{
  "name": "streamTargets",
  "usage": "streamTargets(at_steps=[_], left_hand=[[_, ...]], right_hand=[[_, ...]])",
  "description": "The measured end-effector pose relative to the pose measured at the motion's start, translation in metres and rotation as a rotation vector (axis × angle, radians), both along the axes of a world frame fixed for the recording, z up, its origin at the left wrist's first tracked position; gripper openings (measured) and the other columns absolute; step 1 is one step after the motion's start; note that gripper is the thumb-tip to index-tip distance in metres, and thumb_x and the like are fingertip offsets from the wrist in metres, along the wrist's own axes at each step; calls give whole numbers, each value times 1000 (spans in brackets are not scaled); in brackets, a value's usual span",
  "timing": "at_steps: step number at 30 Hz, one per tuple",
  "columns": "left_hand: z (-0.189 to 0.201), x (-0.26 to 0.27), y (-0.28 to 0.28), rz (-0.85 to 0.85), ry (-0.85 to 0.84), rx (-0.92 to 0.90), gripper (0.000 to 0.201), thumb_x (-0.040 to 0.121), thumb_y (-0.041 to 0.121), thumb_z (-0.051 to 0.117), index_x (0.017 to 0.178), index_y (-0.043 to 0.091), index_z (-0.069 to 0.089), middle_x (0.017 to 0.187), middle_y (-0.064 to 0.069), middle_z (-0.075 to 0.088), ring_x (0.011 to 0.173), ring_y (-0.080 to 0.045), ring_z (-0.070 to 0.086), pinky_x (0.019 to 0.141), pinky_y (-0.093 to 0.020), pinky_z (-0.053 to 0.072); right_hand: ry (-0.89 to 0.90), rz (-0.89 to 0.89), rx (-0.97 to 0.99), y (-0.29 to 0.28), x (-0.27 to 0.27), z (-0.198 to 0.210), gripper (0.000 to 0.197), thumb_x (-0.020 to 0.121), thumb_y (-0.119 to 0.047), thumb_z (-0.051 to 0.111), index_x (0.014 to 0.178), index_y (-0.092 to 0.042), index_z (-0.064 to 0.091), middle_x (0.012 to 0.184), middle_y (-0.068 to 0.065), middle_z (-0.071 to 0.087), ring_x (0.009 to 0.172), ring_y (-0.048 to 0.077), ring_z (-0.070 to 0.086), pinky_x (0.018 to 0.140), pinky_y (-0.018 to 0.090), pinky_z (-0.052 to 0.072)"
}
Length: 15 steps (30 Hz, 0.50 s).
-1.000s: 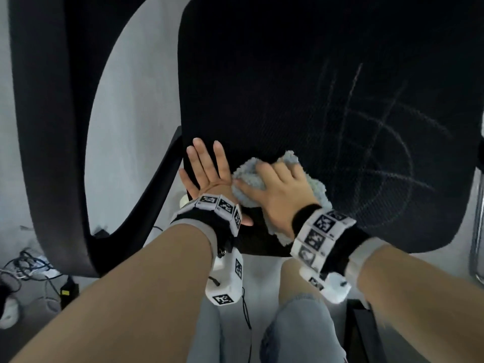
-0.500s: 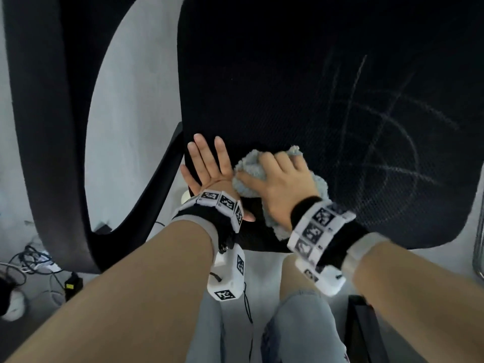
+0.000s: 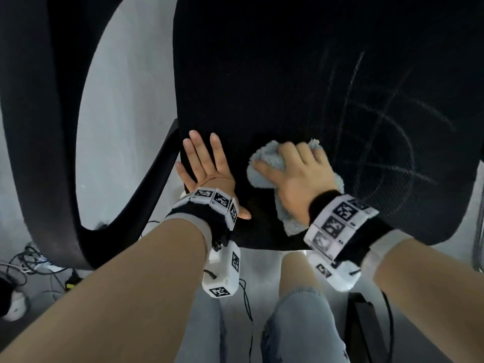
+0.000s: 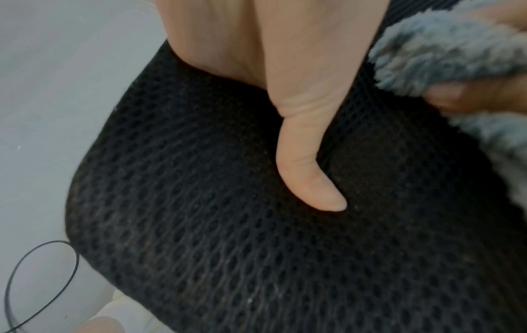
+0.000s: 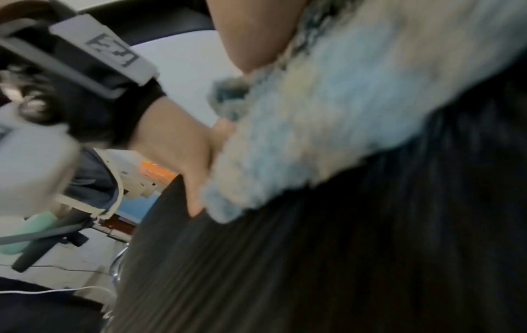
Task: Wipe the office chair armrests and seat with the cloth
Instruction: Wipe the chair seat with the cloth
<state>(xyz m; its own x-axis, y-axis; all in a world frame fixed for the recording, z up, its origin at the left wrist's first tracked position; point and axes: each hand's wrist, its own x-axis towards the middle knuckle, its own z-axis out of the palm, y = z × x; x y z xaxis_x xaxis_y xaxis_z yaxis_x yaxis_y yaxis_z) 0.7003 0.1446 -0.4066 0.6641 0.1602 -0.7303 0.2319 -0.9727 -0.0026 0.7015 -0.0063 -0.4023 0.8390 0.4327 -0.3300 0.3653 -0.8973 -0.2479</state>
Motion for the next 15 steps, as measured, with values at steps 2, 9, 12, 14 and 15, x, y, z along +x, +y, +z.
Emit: streamTargets(at_steps=[2, 9, 12, 14, 15], left_hand=[[0, 2, -1, 19, 3, -12, 159, 36, 58, 82, 126, 10, -40, 148, -27, -25, 140, -40, -21, 108, -55, -15], [0, 2, 1, 23, -55, -34, 157, 27, 85, 60, 132, 11, -30, 150, -27, -19, 141, -40, -16, 109, -53, -15], [-1, 0, -1, 36, -54, -18, 159, 31, 75, 68, 120, 16, -50, 150, -25, -22, 137, -36, -28, 109, -52, -17], [-1, -2, 0, 23, -58, -5, 163, 32, 63, 77, 118, 16, -53, 149, -25, -27, 135, -37, -31, 109, -53, -17], [-2, -3, 1, 10, -60, 10, 167, 33, 58, 82, 119, 14, -53, 145, -24, -35, 135, -37, -32, 107, -54, -20]], right_hand=[[-95, -51, -73, -1, 32, -1, 40, 83, -25, 37, 116, -29, 60, 105, 13, 51, 92, 29, 37, 78, 42, 32], [-7, -318, -130, 10, 95, 12, 50, 87, -20, 36, 137, -28, 37, 136, 24, 36, 121, 44, 35, 97, 56, 29], [31, -207, -45, 11, 32, 13, 51, 76, -26, 38, 125, -26, 53, 108, 22, 54, 96, 41, 51, 82, 55, 42], [87, -112, -29, 2, 6, 12, 50, 74, -28, 40, 121, -29, 58, 99, 18, 56, 89, 36, 51, 77, 50, 45], [88, -94, -14, -1, 9, 11, 50, 73, -27, 37, 117, -31, 60, 98, 17, 57, 89, 35, 48, 76, 49, 46]])
